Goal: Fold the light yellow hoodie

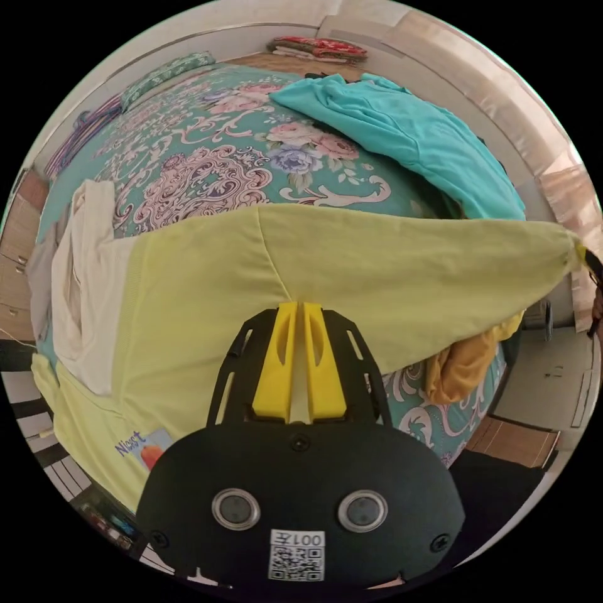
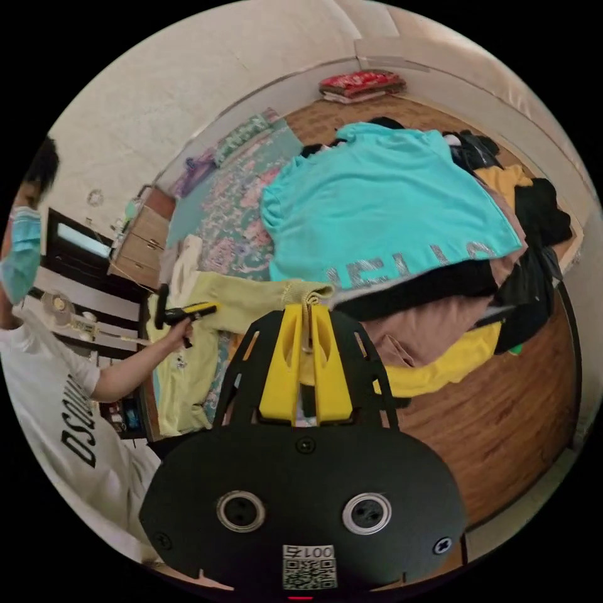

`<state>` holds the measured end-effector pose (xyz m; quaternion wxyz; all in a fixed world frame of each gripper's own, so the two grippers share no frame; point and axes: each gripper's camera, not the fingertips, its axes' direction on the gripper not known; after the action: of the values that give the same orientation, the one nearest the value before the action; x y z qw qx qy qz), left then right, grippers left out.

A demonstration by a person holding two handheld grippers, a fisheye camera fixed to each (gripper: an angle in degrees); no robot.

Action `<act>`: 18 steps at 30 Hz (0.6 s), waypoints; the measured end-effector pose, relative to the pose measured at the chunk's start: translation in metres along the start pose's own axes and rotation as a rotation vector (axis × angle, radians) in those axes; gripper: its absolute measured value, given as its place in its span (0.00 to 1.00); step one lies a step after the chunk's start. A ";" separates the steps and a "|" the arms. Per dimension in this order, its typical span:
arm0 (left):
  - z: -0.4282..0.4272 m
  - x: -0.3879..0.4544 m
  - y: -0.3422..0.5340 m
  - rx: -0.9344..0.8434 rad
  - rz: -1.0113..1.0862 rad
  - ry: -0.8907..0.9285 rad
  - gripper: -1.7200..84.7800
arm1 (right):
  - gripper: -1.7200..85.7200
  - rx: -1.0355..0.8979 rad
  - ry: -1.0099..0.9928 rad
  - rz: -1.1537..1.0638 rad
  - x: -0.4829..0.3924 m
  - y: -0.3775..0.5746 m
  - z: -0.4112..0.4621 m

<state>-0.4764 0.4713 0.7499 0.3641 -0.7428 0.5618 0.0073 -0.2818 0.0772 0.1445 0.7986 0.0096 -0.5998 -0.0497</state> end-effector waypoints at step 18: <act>-0.098 -0.073 0.190 0.111 -0.351 0.205 0.01 | 0.06 -0.287 -0.875 -0.722 -0.365 0.110 0.250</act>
<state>-0.7019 0.4579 0.7513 0.3412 -0.8049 0.4575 -0.1626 -0.6144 0.2310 -0.1265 0.4023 0.0837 -0.8198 -0.3988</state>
